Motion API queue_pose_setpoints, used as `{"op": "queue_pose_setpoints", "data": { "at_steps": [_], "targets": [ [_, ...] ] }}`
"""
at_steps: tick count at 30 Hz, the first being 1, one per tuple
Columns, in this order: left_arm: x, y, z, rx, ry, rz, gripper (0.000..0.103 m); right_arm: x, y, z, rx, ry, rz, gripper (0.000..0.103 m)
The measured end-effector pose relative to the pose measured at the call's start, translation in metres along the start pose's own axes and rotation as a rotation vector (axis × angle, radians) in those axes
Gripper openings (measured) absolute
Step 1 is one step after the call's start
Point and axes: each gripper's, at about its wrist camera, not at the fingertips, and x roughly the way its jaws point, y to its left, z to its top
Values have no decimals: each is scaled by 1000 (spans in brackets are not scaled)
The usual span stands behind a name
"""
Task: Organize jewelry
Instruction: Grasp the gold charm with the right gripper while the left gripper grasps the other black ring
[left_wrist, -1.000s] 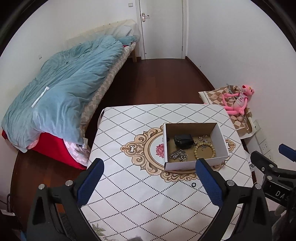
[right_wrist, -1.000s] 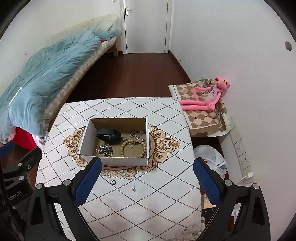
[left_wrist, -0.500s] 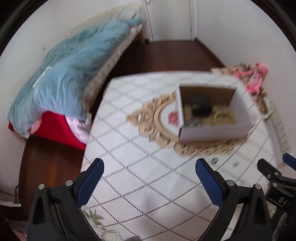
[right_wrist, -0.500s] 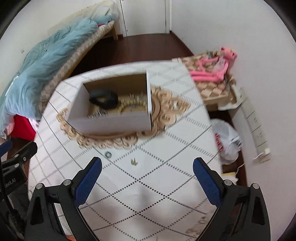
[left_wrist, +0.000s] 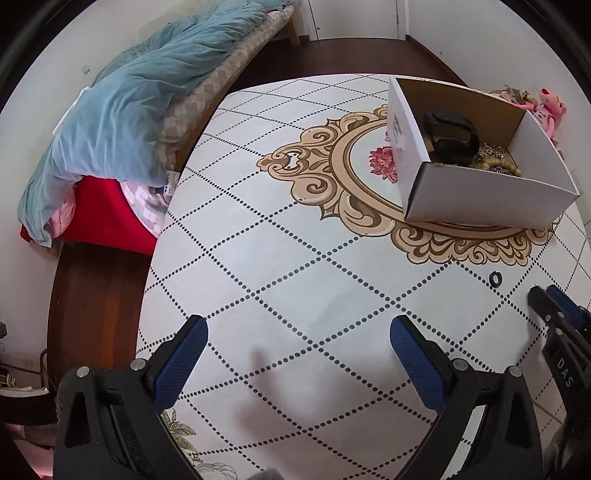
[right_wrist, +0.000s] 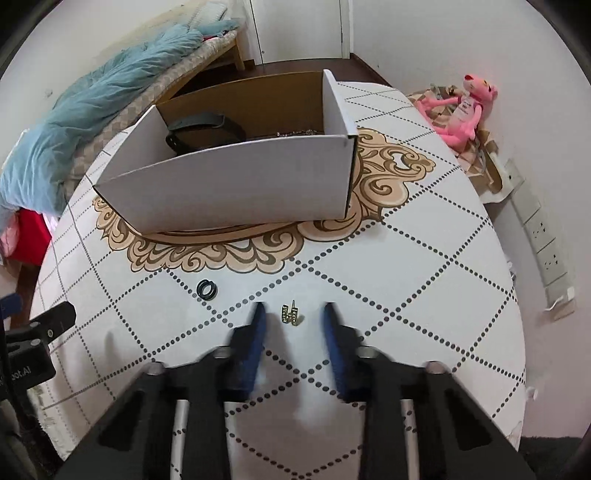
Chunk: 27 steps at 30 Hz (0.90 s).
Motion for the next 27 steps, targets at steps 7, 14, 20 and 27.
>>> {"op": "queue_pose_setpoints", "data": {
  "at_steps": [7,14,20,27],
  "targets": [
    [-3,-28,7,27,-17,-64,101,-14,-19,1,59,-20,21,9],
    [2,-86,12,95,-20,-222,98,-29,-48,2,114,-38,-13,9],
    [6,-115,9,147,-29,-241,48,-29,-69,2,158,-38,-32,9],
    [2,-124,12,172,-65,-277,11,-29,-78,4,172,-42,-45,9]
  ]
}}
